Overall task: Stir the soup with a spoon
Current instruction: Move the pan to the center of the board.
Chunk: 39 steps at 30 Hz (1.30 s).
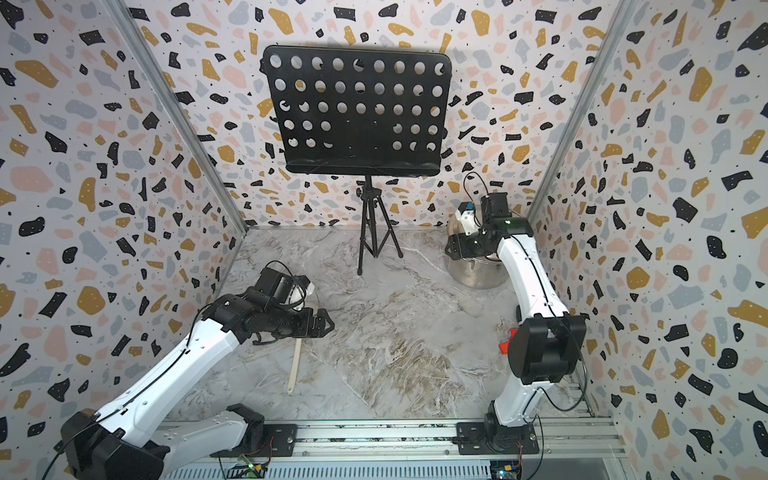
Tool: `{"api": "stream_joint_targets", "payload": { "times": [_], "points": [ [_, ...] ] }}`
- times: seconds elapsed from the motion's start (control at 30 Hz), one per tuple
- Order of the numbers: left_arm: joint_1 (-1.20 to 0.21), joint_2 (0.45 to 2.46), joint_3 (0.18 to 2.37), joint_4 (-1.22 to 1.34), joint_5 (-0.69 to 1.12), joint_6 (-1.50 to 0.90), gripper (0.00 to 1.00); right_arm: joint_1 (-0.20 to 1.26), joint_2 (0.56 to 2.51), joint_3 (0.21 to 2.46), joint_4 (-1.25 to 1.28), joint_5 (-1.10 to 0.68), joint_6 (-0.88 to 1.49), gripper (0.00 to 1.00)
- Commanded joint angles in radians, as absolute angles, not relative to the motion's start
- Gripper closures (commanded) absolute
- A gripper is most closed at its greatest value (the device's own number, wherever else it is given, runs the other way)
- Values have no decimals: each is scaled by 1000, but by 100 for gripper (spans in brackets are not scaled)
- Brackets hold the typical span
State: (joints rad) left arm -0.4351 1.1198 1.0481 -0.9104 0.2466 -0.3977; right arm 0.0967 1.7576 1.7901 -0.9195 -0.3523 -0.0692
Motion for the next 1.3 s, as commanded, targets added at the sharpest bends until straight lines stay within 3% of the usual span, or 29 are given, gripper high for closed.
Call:
{"api": "stream_joint_targets", "payload": {
  "times": [0.0,0.43,0.87,1.27],
  "points": [
    [-439,1103,1087,-952,167,-348,0,101,1774,1874,-983,-384,-116,26],
    [-439,1091,1120,-934,0,-341,1,100,1883,1932,-1040,-357,-173,34],
    [-439,1077,1132,-902,-17,-398,1,101,1986,2013,-1071,-342,-250,42],
    [-439,1049,1126,-931,-80,-389,1,101,2036,2066,-1086,-362,-294,73]
  ]
}}
